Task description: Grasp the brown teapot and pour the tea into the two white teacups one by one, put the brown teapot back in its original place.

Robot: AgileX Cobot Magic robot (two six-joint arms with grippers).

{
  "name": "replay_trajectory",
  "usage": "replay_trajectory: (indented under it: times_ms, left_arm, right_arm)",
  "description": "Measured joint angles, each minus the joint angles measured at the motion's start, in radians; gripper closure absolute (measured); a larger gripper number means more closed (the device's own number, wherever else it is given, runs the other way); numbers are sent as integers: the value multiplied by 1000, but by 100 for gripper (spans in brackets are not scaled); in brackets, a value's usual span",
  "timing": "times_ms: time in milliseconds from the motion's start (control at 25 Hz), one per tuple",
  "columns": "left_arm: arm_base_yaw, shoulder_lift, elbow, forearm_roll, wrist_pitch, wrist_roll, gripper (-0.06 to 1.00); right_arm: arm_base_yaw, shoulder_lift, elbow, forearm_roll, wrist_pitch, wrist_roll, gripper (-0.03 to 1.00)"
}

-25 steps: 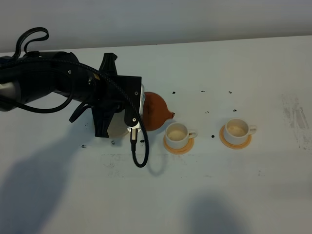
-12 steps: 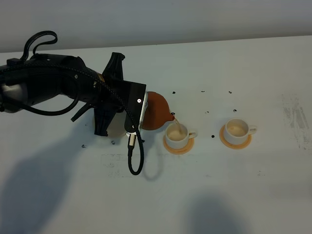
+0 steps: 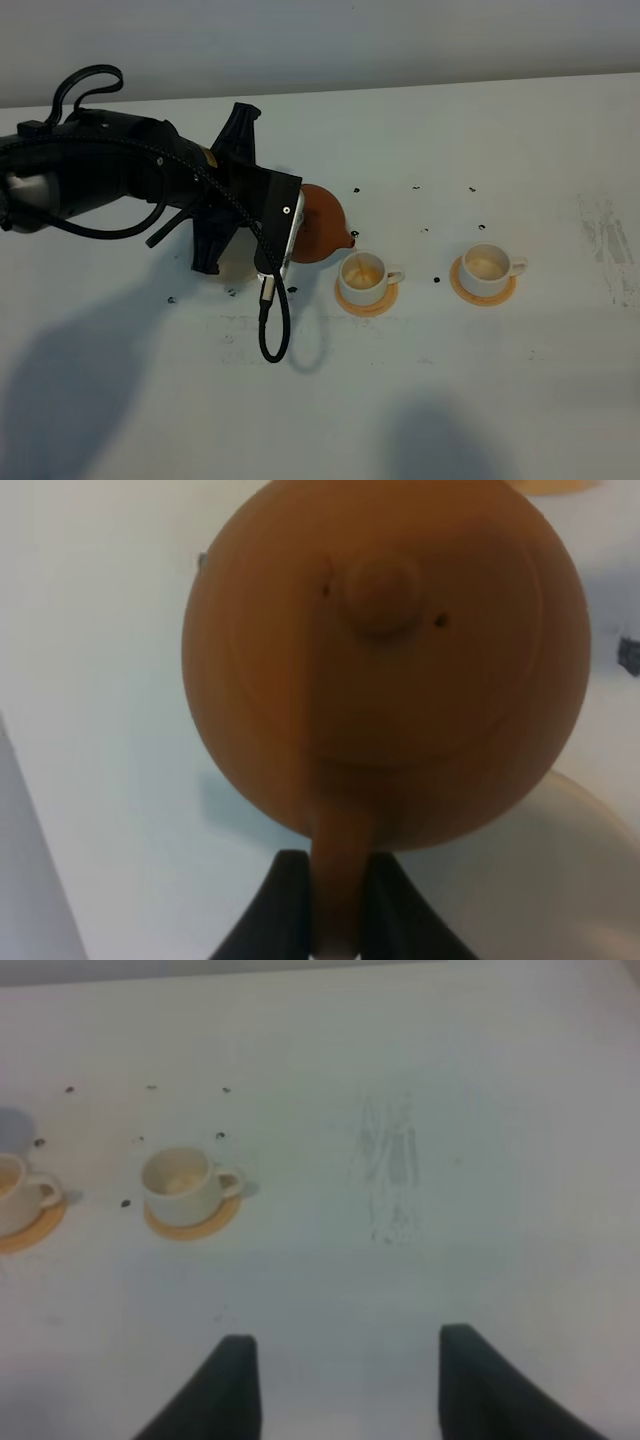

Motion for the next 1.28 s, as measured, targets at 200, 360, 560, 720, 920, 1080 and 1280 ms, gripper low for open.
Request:
replay_trajectory:
  times_ms: [200,360,560,720,920,1080,1280]
  left_arm:
    - [-5,0,0,4,-9,33,83]
    - [-5,0,0,4,-9,63,83]
    - [-5,0,0,6,-10,92,83]
    - [-5,0,0,19,-16,107,83]
    - [-6,0,0,41,-23,108,83]
    - [-13,0,0,58,-39,109,83]
    - [-23,0,0,102,-53,108,83]
  right_arm:
    - [0,0,0,0,0,0,55]
    - [0,0,0,0,0,0,55]
    - [0,0,0,0,0,0,55]
    - [0,0,0,0,0,0,55]
    - [0,0,0,0,0,0,55]
    - [0,0,0,0,0,0,55]
    - [0,0,0,0,0,0,55]
